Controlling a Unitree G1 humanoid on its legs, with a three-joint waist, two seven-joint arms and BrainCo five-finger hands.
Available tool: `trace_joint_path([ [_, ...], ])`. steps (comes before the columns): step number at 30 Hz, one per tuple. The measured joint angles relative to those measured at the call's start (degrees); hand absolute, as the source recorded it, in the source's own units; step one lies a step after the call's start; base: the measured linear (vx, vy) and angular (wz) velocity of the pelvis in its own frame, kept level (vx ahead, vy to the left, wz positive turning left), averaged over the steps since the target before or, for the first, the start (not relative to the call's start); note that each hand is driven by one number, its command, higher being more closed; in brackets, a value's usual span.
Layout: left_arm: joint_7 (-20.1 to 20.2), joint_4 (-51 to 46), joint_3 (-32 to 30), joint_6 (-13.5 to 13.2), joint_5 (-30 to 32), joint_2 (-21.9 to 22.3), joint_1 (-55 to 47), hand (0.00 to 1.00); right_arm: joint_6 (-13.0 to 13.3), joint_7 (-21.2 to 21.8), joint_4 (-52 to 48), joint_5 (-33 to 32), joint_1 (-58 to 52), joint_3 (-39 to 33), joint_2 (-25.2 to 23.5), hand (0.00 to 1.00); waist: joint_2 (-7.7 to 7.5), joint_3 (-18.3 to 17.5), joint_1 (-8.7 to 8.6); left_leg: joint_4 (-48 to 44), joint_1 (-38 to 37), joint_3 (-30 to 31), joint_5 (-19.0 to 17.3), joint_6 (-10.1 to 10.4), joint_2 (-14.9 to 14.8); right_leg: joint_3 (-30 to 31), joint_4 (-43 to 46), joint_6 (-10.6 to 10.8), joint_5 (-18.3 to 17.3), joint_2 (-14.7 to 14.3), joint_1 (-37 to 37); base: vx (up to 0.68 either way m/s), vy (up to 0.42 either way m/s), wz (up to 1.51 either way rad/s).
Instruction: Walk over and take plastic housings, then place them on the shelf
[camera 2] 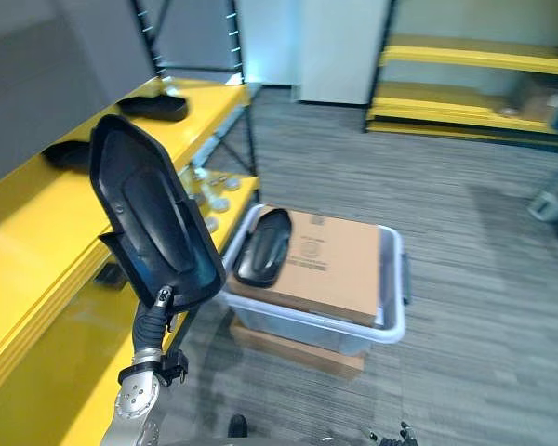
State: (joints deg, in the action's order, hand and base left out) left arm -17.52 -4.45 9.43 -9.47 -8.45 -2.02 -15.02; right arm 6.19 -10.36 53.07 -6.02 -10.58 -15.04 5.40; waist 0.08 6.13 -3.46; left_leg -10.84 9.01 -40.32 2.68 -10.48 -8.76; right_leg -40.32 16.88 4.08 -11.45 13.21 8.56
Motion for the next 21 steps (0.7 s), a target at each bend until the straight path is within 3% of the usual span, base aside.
trace_joint_path([
  [2, 0.1, -0.2, 1.0, -1.5, -0.4, -1.0, 1.4, 1.00, 0.0, 0.0, 0.3, 0.1, 2.4, -0.4, -1.1, 0.00, -1.79, 0.5, -0.08, 0.6, 0.3, 0.9, -2.6, 2.7, 2.6, -0.9, -3.4, 2.0, -1.7, -0.1, 3.4, 0.08, 0.126, 1.31],
  [3, 0.1, -0.1, 1.0, -1.6, -1.2, -1.6, 2.1, 1.00, -0.1, 0.0, 0.8, 0.4, 4.1, -0.2, -1.7, 0.00, -2.77, 1.3, 0.26, -0.7, 0.5, 1.4, -3.5, 2.4, 3.4, -1.3, -4.4, 2.9, -2.2, 0.3, 4.7, 0.04, 0.025, 0.64],
  [6, 0.6, 0.1, 2.4, -1.3, -2.2, -0.3, 2.2, 1.00, -0.2, 0.1, 1.2, 2.2, 6.1, 0.3, -1.4, 0.00, -1.76, 1.6, 1.11, -6.2, 1.9, 3.0, -9.0, 3.1, 3.8, -3.4, -2.7, 3.4, -1.9, 1.3, 6.2, 0.06, 0.110, 0.40],
  [7, 1.4, 0.1, 3.8, -1.2, -2.2, 0.6, 2.7, 1.00, -0.6, 0.0, 1.2, 2.5, 6.0, 0.3, -0.9, 0.00, -0.31, 1.8, 0.86, -7.9, 1.8, 5.1, -11.2, 3.2, 4.1, -4.0, 4.8, 3.0, -1.8, 4.1, 5.8, 0.11, 0.177, 0.55],
  [8, 1.4, 0.1, 4.5, -1.2, -2.1, 0.6, 2.9, 1.00, -0.8, 0.0, 1.2, 2.7, 5.7, 0.3, -0.8, 0.00, -0.09, 1.7, 0.64, -7.9, 1.6, 5.9, -11.6, 3.1, 4.9, -3.3, 8.9, 1.5, -1.7, 5.8, 4.5, 0.16, 0.232, 0.77],
  [9, 1.6, 0.1, 5.4, -1.1, -1.9, 0.6, 3.3, 1.00, -1.3, 0.1, 1.1, 2.8, 5.1, 0.5, -0.5, 0.00, 0.38, 1.7, -0.18, -7.1, 0.8, 7.8, -12.1, 2.5, 6.3, 1.9, 18.2, -4.5, -0.2, 8.4, 0.8, 0.09, 0.127, 0.62],
  [10, 1.7, 0.1, 5.5, -1.1, -1.9, 0.5, 3.7, 1.00, -1.4, 0.2, 1.1, 2.8, 4.9, 0.6, -0.7, 0.00, 0.75, 1.6, -0.74, -6.9, 0.6, 9.0, -12.3, 2.5, 6.8, 6.5, 21.9, -5.4, -1.0, 8.2, -1.5, 0.18, 0.177, 0.89],
  [12, 1.3, 0.2, 5.6, -1.1, -0.8, -0.8, 5.9, 1.00, -1.6, 0.4, 0.9, 2.8, 4.1, 2.6, -1.5, 0.00, -0.29, 2.8, -2.11, -4.6, -1.9, 13.1, -12.2, 2.9, 9.3, 21.3, 25.9, -2.8, -6.6, 3.7, -8.7, 0.20, 0.141, 0.90],
  [16, 0.7, 1.8, 5.6, -1.1, 0.2, -0.9, 7.4, 1.00, -1.6, 0.4, -0.4, 2.9, 0.9, 2.8, -1.6, 0.00, 0.23, 2.8, -2.78, -3.2, -4.8, 18.7, -12.0, 3.0, 11.4, 33.1, 18.3, -1.3, -9.0, -3.1, -15.6, 0.18, 0.031, 0.94],
  [18, 0.0, 2.4, 5.7, -1.2, 0.2, -1.1, 7.5, 1.00, -1.6, 0.4, -0.5, 2.9, -0.8, 4.1, -1.7, 0.00, -0.44, 2.7, -3.60, -3.5, -5.7, 22.8, -11.9, 2.8, 13.1, 38.2, 11.1, 0.5, -6.3, -4.8, -17.0, 0.17, -0.039, 1.10],
  [19, 0.0, 2.7, 5.7, -1.2, 0.2, -1.1, 7.5, 1.00, -1.6, 0.4, -0.5, 2.9, -1.3, 4.3, -1.9, 0.00, -0.88, 2.5, -3.55, -3.4, -6.2, 23.4, -12.0, 3.0, 13.4, 38.8, 9.4, 0.4, -4.6, -4.7, -16.9, 0.17, -0.082, 0.80],
  [20, -0.2, 3.1, 5.4, -1.2, 0.2, -1.0, 7.0, 1.00, -1.7, 0.4, -0.5, 3.0, -1.7, 4.3, -2.2, 0.00, -1.36, 2.1, -3.16, -3.5, -6.9, 24.5, -12.3, 3.6, 13.9, 39.1, 7.7, 0.3, -0.7, -4.8, -16.3, 0.22, -0.129, 0.44],
  [21, -0.2, 3.2, 5.4, -1.2, 0.2, -0.7, 6.5, 1.00, -1.7, 0.5, -0.8, 3.4, -1.9, 4.2, -1.9, 0.00, -0.84, 1.8, -2.27, -3.4, -7.2, 25.1, -12.6, 4.1, 13.3, 38.7, 6.1, 0.6, -0.1, -5.4, -15.1, 0.18, -0.115, 0.26],
])
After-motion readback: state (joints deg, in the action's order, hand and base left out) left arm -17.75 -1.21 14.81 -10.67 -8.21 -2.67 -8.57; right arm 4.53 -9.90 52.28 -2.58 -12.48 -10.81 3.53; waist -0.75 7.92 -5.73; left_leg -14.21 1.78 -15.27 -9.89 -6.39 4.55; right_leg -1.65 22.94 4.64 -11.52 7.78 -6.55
